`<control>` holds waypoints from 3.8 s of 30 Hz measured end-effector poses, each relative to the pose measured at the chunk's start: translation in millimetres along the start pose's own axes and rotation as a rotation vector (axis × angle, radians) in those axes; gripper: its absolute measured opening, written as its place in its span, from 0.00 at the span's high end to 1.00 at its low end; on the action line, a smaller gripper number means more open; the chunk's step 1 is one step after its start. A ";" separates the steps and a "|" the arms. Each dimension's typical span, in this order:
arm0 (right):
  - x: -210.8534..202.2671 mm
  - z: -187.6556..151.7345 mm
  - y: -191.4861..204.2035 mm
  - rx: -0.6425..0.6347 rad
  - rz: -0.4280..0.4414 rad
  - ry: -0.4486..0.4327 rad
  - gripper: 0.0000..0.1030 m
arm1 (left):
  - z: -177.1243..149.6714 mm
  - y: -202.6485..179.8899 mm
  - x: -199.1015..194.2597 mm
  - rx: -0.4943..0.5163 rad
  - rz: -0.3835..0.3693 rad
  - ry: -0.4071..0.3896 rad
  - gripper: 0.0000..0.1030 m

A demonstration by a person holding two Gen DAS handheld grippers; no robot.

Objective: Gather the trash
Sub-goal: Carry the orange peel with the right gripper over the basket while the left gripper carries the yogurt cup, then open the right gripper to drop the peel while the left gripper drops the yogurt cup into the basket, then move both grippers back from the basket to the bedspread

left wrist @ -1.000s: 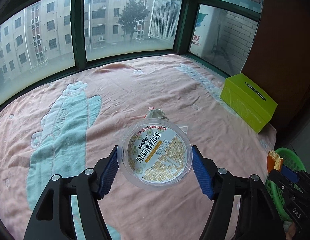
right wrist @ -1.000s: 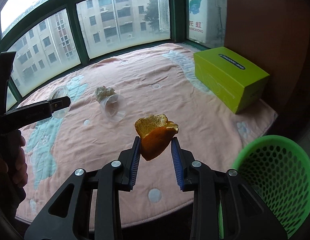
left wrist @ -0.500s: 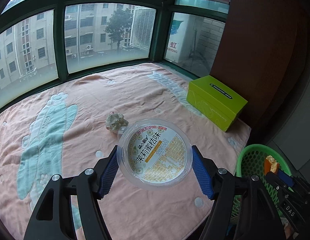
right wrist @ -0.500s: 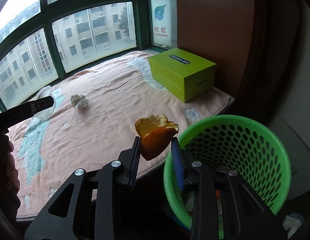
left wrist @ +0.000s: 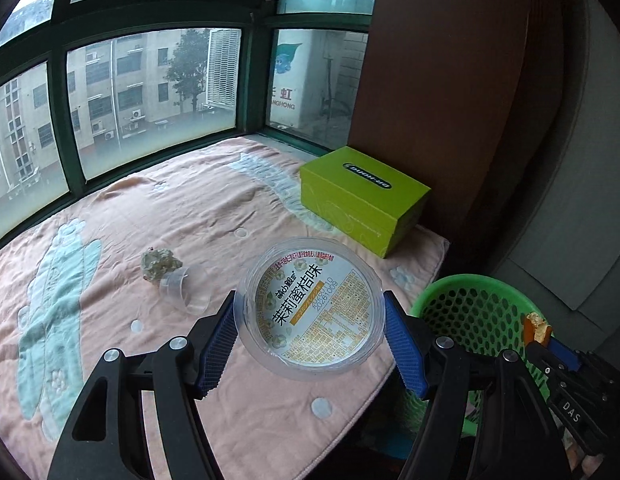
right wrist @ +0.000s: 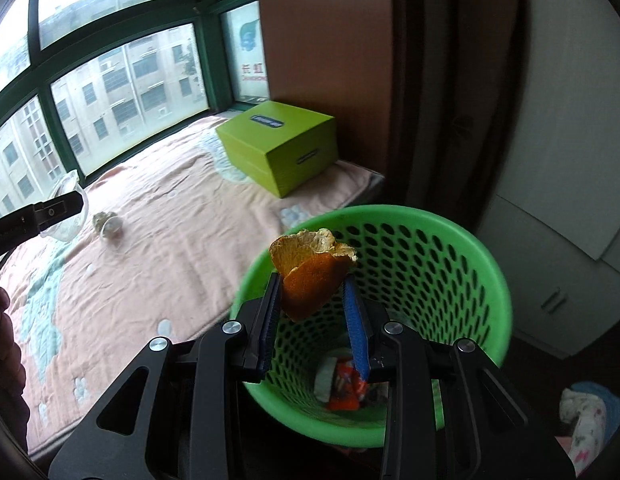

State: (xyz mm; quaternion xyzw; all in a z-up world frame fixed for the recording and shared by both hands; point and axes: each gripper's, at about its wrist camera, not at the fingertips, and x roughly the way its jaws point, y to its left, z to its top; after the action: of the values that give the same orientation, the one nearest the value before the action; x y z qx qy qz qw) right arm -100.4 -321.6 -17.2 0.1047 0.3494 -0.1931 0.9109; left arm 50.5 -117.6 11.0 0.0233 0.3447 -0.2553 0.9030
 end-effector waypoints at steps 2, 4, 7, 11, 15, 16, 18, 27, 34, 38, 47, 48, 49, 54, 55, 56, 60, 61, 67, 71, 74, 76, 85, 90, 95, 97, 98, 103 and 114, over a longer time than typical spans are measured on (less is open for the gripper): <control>-1.0 -1.5 -8.1 0.022 -0.009 0.002 0.68 | 1.8 -7.3 -0.6 0.012 -0.009 -0.002 0.35; -2.2 -3.2 -15.3 0.039 -0.018 0.005 0.68 | 3.3 -15.5 -1.1 0.026 -0.022 -0.005 0.35; -4.3 -5.8 -21.3 0.052 -0.025 0.005 0.67 | 4.7 -26.3 -2.8 0.043 -0.038 -0.010 0.35; -7.9 -7.0 -29.7 0.071 -0.030 -0.002 0.60 | 7.0 -38.4 -4.5 0.053 -0.059 -0.014 0.35; -11.0 -7.1 -33.2 0.073 -0.038 -0.014 0.53 | 8.4 -50.2 -5.5 0.071 -0.079 -0.014 0.35; -11.2 -7.1 -34.5 0.076 -0.038 -0.015 0.53 | 8.8 -53.6 -5.5 0.075 -0.084 -0.014 0.35; -12.6 -7.0 -35.4 0.080 -0.038 -0.018 0.52 | 8.9 -59.7 -6.2 0.082 -0.096 -0.013 0.35; -24.7 -7.7 -46.7 0.103 -0.059 -0.045 0.48 | 5.7 -87.9 -0.5 0.122 -0.146 0.003 0.35; -33.4 -11.9 -60.1 0.126 -0.089 -0.060 0.42 | 5.3 -110.7 4.3 0.153 -0.177 0.017 0.35; -38.8 -14.5 -69.9 0.146 -0.103 -0.068 0.42 | 4.3 -124.3 7.5 0.173 -0.197 0.029 0.35; -50.7 -17.7 -85.3 0.179 -0.132 -0.093 0.39 | 2.6 -154.4 16.8 0.213 -0.244 0.057 0.35; -51.5 -17.9 -86.4 0.180 -0.133 -0.095 0.38 | 2.4 -156.8 17.3 0.215 -0.251 0.059 0.35; -52.5 -18.1 -87.4 0.183 -0.135 -0.098 0.37 | 2.3 -158.9 18.0 0.218 -0.253 0.059 0.35; -55.3 -19.0 -93.1 0.195 -0.149 -0.105 0.36 | -1.6 -171.2 22.4 0.235 -0.274 0.067 0.34; -55.9 -19.2 -94.3 0.199 -0.151 -0.107 0.36 | -1.5 -172.8 24.2 0.236 -0.276 0.067 0.32; -56.6 -19.5 -95.5 0.201 -0.154 -0.107 0.36 | -1.6 -173.9 25.6 0.236 -0.279 0.067 0.32; -59.3 -20.2 -98.9 0.209 -0.165 -0.113 0.36 | -2.2 -181.2 26.4 0.243 -0.302 0.067 0.24; -59.9 -20.5 -99.7 0.213 -0.167 -0.115 0.36 | -2.6 -183.0 25.5 0.246 -0.301 0.062 0.23; -60.2 -21.3 -100.7 0.217 -0.165 -0.116 0.35 | -4.1 -186.3 21.4 0.259 -0.315 0.053 0.19; -58.1 -19.6 -95.5 0.208 -0.150 -0.116 0.33 | -2.6 -180.8 19.6 0.256 -0.304 0.051 0.18; -55.1 -17.7 -89.9 0.194 -0.137 -0.113 0.31 | -0.6 -172.8 18.5 0.244 -0.282 0.044 0.16; -53.8 -16.0 -85.4 0.183 -0.124 -0.112 0.30 | 1.0 -164.9 18.9 0.231 -0.268 0.045 0.15; -44.0 1.9 -53.0 0.111 -0.065 -0.119 0.28 | 11.5 -122.7 17.2 0.169 -0.180 0.041 0.14; -32.6 13.3 -29.1 0.071 -0.012 -0.111 0.28 | 18.0 -86.7 13.6 0.120 -0.117 0.034 0.14; -21.4 23.5 -1.1 0.021 0.036 -0.104 0.26 | 23.6 -45.7 12.0 0.063 -0.048 0.032 0.13; -15.3 27.9 10.4 0.005 0.066 -0.099 0.26 | 25.0 -26.8 9.8 0.034 -0.019 0.028 0.13; -12.3 29.8 15.8 -0.003 0.076 -0.095 0.26 | 26.0 -18.2 8.6 0.022 -0.004 0.027 0.13; 4.2 38.8 49.4 -0.057 0.133 -0.075 0.26 | 27.4 30.2 5.3 -0.050 0.079 0.023 0.12; 49.2 47.3 121.2 -0.152 0.264 -0.001 0.26 | 19.9 129.2 -1.0 -0.197 0.236 0.034 0.12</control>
State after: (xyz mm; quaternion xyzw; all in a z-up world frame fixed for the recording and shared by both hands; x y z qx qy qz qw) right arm 12.9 -241.2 -9.1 0.0804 0.3458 -0.0447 0.9338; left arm 123.7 -9.2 9.5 -0.0208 0.3784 -0.1121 0.9186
